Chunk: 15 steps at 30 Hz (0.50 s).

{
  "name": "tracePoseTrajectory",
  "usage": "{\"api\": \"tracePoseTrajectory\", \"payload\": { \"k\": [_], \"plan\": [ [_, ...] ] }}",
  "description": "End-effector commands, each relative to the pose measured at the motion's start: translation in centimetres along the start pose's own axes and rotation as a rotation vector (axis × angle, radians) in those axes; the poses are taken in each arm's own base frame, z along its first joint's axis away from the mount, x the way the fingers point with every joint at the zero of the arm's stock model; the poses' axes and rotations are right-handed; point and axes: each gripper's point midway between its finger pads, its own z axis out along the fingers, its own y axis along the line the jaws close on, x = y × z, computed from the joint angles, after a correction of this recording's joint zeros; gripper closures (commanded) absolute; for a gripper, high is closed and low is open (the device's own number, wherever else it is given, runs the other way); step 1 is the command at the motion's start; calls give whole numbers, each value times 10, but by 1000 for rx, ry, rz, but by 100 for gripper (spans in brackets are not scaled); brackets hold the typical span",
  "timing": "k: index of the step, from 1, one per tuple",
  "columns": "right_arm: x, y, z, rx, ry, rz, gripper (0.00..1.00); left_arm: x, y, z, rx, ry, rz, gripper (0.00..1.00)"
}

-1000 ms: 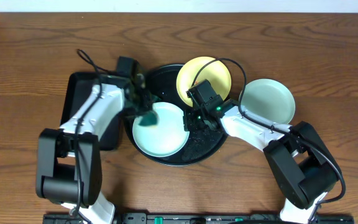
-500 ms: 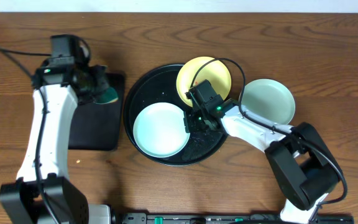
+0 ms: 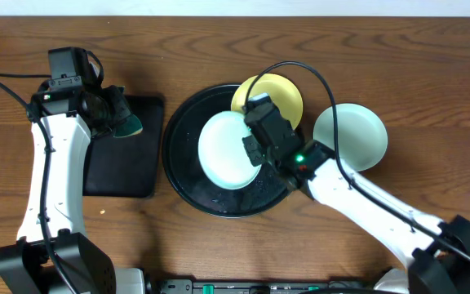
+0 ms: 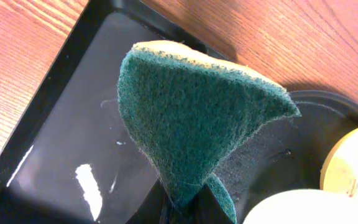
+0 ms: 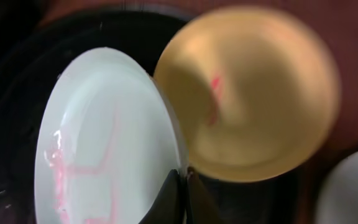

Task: Clean dirty plates on tray and stack at the side
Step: 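Lift the second green plate with right gripper toward the right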

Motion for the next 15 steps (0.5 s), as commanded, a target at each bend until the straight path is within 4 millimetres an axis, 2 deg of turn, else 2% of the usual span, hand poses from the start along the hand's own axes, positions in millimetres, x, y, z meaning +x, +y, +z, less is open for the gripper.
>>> {"api": "tracePoseTrajectory", "payload": {
  "k": [1, 5, 9, 15],
  "plan": [
    [-31, -20, -23, 191, -123, -143, 99, -7, -1, -6, -2, -23, 17, 93],
    [-46, -17, -33, 261, -187, -261, 99, -5, 0, -6, -5, -14, 17, 93],
    [-56, -4, -42, 299, -234, -383, 99, -2, 1, -5, -9, -3, 15, 93],
    [-58, 16, -51, 303, -265, -457, 99, 3, 3, -1, -15, 12, 14, 92]
  ]
}}
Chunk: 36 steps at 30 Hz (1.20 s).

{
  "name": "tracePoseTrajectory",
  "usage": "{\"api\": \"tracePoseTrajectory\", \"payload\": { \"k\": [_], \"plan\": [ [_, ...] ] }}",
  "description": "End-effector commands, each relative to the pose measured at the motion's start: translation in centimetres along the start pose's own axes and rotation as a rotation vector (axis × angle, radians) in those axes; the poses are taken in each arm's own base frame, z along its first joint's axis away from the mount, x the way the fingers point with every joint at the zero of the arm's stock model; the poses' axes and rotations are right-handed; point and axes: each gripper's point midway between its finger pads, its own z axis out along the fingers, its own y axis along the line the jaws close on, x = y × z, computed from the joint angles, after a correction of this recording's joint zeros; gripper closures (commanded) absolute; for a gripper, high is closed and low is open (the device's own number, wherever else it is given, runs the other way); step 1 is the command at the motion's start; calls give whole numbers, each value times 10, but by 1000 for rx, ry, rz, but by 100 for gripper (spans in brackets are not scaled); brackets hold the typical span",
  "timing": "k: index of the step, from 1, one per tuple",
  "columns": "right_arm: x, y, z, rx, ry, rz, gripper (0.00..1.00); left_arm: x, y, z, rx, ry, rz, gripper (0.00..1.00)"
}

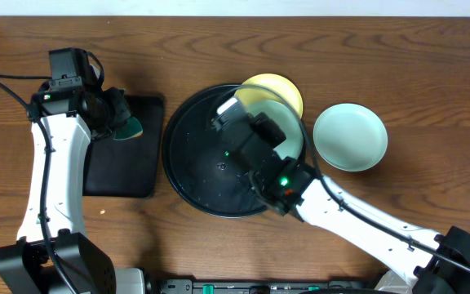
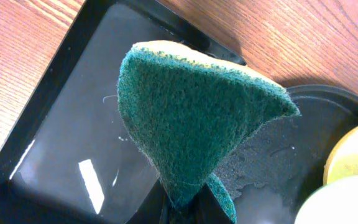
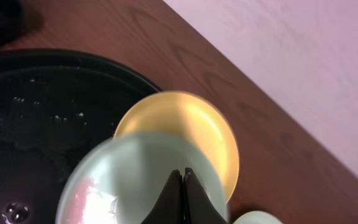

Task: Clean dirty plates on tray and stack at the side
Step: 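Lift the second green plate with right gripper toward the right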

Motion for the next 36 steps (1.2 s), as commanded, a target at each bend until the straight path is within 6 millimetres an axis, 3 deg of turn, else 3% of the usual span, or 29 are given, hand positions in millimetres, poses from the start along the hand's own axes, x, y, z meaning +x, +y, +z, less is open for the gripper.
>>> {"api": "tracePoseTrajectory", "payload": {
  "k": [1, 6, 11, 16, 20, 28, 36],
  "plan": [
    [-13, -9, -12, 52, -28, -42, 99, -1, 2, -1, -6, -5, 16, 92],
    [1, -20, -7, 84, 15, 174, 99, 0, 2, -1, -7, -1, 15, 93],
    [34, -26, 9, 0, 142, 421, 98, 1, 2, -1, -8, 3, 15, 93],
    [70, -29, 23, -204, 305, 588, 82, 1, 2, -1, -8, 2, 15, 93],
    [96, -50, 31, -273, 395, 695, 76, 1, 2, -1, -8, 3, 15, 92],
    [146, -59, 49, -302, 552, 762, 70, 1, 2, -1, -8, 2, 15, 93],
    [182, -42, 74, -325, 642, 700, 68, 1, 2, -1, -8, 2, 15, 93]
  ]
}}
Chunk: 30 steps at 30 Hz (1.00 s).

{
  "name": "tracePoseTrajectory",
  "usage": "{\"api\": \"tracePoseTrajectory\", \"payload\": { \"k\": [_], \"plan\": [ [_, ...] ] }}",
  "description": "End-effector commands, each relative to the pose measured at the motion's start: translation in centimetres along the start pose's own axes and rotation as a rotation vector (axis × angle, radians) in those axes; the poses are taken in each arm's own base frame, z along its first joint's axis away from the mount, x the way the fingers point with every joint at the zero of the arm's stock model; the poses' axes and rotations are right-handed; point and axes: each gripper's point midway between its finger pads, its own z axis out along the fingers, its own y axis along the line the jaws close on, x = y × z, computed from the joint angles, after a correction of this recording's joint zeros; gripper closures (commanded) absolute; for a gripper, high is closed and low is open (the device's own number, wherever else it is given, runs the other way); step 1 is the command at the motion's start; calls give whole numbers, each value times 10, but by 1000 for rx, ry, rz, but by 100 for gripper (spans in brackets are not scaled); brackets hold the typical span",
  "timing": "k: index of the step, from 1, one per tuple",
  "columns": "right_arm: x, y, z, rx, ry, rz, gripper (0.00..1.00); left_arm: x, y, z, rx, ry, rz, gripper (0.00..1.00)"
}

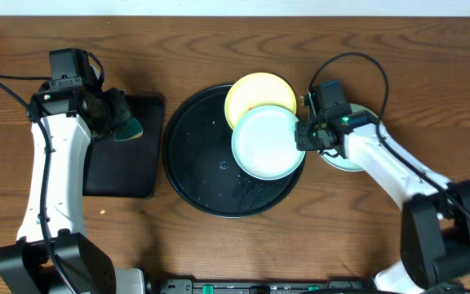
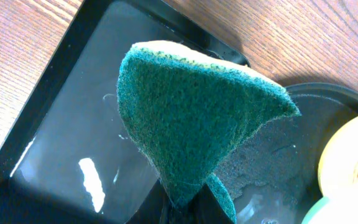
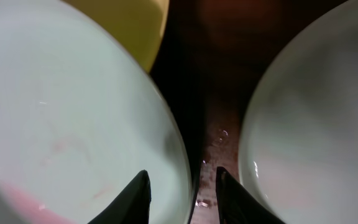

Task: Clean dirty plates on tray and stack at the side
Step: 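Lift the second green plate with right gripper toward the right, then carry the green plate right and lower it onto the first green plate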

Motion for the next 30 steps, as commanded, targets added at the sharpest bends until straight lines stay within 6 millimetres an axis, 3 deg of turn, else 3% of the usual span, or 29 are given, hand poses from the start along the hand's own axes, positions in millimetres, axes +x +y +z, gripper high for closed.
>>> {"api": "tracePoseTrajectory", "payload": {
  "k": [1, 4, 15, 18, 22, 30],
  "plan": [
    [-1, 0, 11, -17, 16, -26, 69, -1, 2, -1, -6, -4, 16, 92],
    [-1, 0, 19, -17, 19, -33, 70, -1, 2, -1, -6, -4, 16, 93],
    [-2, 4, 19, -41, 19, -42, 99, -1, 2, -1, -6, -4, 16, 93],
    [-3, 6, 13, -49, 11, -42, 99, -1, 2, -1, -6, -4, 16, 93],
    [-10, 10, -6, -60, -27, -50, 99, -1, 2, -1, -6, -5, 16, 93],
    [-28, 35, -68, -12, -206, -178, 99, -1, 2, -1, -6, -4, 16, 93]
  ]
}}
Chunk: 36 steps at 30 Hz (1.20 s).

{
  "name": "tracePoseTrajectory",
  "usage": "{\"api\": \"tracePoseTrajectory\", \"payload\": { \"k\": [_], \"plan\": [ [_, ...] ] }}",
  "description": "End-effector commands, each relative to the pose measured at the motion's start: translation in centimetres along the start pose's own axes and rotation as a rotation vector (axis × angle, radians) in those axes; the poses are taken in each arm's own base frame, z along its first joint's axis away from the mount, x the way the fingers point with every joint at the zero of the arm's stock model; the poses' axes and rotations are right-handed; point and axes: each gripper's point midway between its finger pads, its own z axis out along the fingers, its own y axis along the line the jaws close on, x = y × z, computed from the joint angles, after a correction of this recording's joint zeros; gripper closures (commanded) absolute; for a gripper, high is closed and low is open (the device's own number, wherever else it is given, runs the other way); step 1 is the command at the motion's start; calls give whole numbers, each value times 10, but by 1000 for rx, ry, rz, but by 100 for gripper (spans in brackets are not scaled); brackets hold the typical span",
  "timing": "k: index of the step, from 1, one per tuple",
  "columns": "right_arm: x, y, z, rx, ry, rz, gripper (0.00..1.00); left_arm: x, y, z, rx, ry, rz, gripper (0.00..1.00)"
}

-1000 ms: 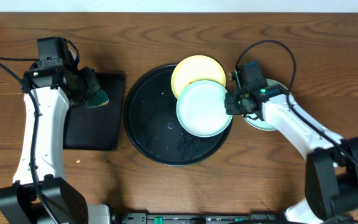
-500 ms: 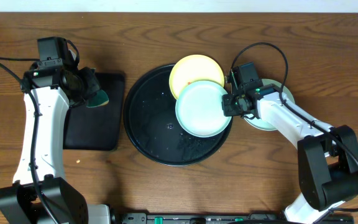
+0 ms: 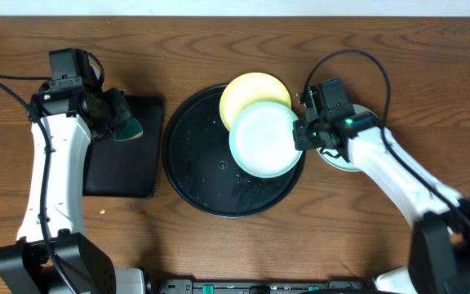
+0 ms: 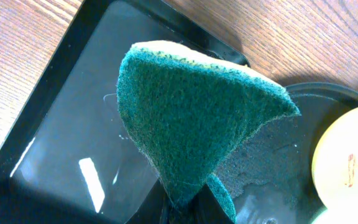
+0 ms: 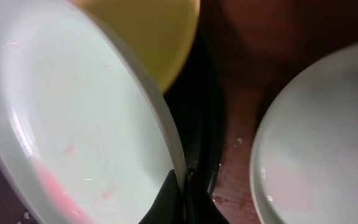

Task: Clean dirty plates on tray and stack at the side
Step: 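Carry the green plate right and lower it onto the first green plate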

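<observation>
A pale green plate (image 3: pixel 261 140) with pink smears (image 5: pixel 48 180) lies over the right side of the round black tray (image 3: pixel 192 167), overlapping a yellow plate (image 3: pixel 250 88). My right gripper (image 3: pixel 301 135) is shut on the green plate's right rim (image 5: pixel 180 180). The yellow plate (image 4: pixel 347 168) carries a small red mark. A second pale green plate (image 5: pixel 319 137) sits on the table to the right, partly under my right arm. Over the flat black rectangular tray (image 3: pixel 122 175), my left gripper (image 4: pixel 182 208) is shut on a green-and-yellow sponge (image 4: pixel 191 112).
The rectangular tray (image 4: pixel 61 124) is wet and shiny. Drops of water lie on the round tray and on the wood beside it (image 5: pixel 235 143). Cables loop over both arms. The table's back edge runs along the top of the overhead view.
My right gripper, which stood open at the pale green plate's rim, is now shut on that rim. The plate sits slightly further left. The left arm and sponge have not moved.
My right gripper first held the pink-smeared plate tilted over the round tray, then higher above it. Later the plate lay on the tray's right side against the yellow plate with the gripper open at its rim. Now the gripper grips the rim again. The left held the sponge throughout.
</observation>
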Motion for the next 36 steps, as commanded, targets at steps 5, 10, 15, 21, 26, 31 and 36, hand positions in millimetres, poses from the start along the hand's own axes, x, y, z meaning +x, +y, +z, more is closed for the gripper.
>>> {"api": "tracePoseTrajectory", "payload": {
  "k": [5, 10, 15, 21, 26, 31, 36],
  "plan": [
    [-24, 31, -48, 214, -210, -190, 99, -1, 2, -1, -6, -4, 16, 93],
    [-27, 55, -66, 408, -328, -329, 99, -1, 2, -1, -6, -4, 15, 93],
    [-35, 84, -93, 537, -488, -414, 99, -1, 2, -1, -6, -4, 16, 93],
    [-50, 113, -122, 625, -633, -508, 99, -1, 2, -1, -6, -4, 16, 92],
    [-61, 122, -144, 698, -714, -530, 99, -1, 2, -1, -6, -4, 16, 93],
    [-70, 127, -162, 753, -772, -524, 99, -1, 2, -1, -6, -4, 16, 93],
    [-72, 132, -170, 750, -804, -509, 99, -1, 2, -1, -6, -4, 16, 93]
  ]
}}
